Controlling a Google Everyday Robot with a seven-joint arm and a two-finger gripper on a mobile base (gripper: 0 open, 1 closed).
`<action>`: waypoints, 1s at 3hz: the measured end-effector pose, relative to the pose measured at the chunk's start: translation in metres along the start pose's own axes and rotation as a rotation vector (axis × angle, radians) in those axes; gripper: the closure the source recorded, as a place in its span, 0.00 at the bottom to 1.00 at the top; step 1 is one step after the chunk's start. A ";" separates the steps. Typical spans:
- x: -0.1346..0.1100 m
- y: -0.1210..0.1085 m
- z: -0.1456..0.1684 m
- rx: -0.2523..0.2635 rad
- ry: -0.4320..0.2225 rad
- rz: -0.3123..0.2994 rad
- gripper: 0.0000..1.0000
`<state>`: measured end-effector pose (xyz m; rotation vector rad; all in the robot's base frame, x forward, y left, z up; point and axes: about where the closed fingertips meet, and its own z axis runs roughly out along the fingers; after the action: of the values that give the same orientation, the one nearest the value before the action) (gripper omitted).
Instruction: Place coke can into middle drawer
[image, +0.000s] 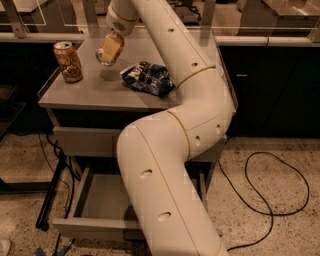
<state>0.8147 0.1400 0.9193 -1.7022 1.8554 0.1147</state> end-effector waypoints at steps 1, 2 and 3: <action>-0.001 0.000 -0.001 0.002 -0.003 -0.003 1.00; -0.003 -0.003 -0.008 0.010 -0.025 -0.028 1.00; 0.003 -0.001 -0.022 0.004 -0.022 -0.031 1.00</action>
Offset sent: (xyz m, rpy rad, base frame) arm -0.0143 -0.0104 0.0221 0.0238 -0.0563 0.0513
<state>0.8074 0.1267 0.9360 -1.7201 1.8113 0.1166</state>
